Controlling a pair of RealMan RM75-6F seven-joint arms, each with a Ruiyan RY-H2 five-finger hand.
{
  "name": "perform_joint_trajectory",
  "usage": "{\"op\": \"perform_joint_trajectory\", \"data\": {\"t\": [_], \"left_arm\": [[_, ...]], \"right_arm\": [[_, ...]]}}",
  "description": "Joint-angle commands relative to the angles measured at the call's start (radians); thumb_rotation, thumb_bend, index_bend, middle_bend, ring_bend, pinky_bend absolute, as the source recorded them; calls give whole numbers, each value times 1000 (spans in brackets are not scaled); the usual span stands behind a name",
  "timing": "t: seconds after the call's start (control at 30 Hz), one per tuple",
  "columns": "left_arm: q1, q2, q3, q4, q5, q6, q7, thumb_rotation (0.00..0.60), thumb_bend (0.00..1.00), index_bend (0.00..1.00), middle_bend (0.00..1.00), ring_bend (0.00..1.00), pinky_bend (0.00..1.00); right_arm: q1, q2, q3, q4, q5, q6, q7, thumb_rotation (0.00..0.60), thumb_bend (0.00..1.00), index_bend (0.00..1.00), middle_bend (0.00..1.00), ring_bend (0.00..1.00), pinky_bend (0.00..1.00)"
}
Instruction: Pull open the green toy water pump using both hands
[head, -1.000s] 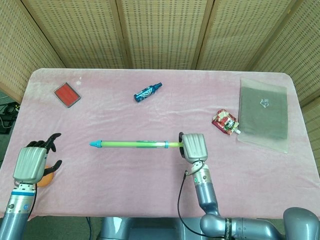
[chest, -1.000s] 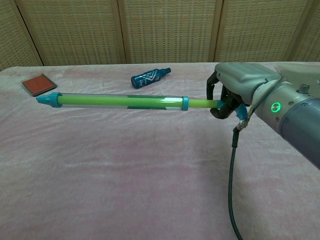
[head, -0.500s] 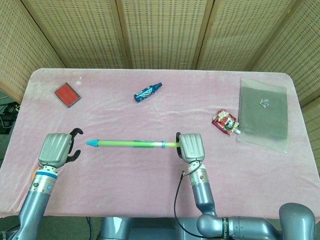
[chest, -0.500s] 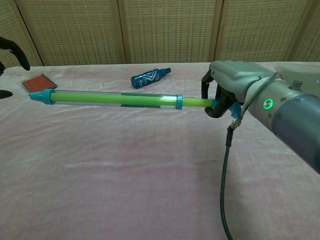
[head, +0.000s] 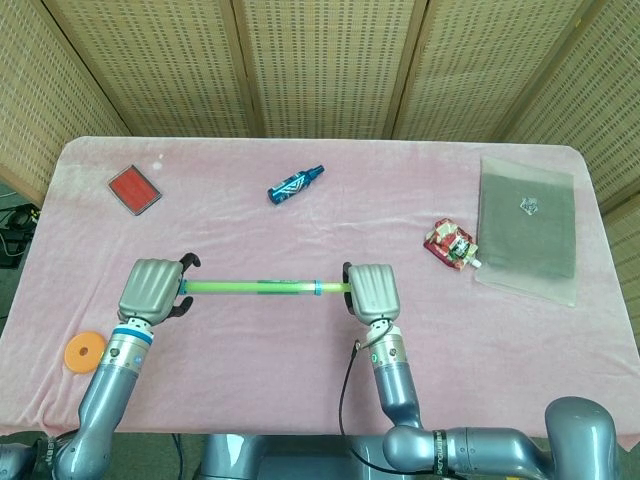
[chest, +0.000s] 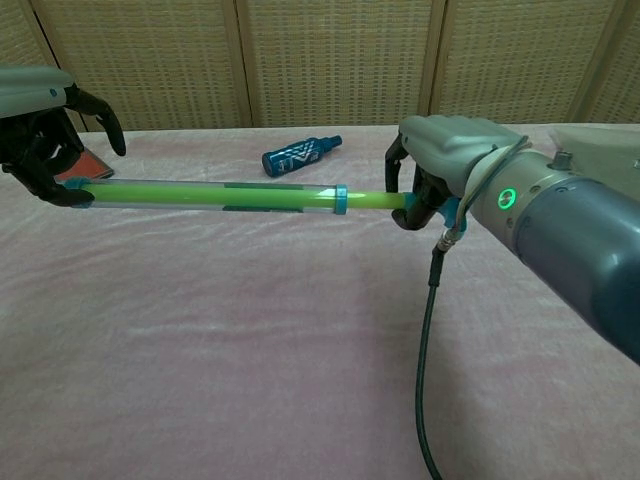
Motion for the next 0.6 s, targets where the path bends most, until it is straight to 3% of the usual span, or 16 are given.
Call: {"op": "perform_joint_trajectory", "data": {"t": [0.03,0.53,0.6], "left_arm": [[-25,-18,3,12,-21,4,13,600,311,338,795,720,662],[-94,-83,42,69,-96,43,23,600,319,364,794,720,662],[-100,-89,45,76,-94,46,20,600,382,401,794,720,662]], "right_arm": [[5,-2,-2,4,7,3,3,600,633,879,994,955,766],[25,12,-9,-16,30,26,18,600,633,878,994,955,766],[26,16,-11,-26,32,30,19,600,633,878,994,955,766]]}}
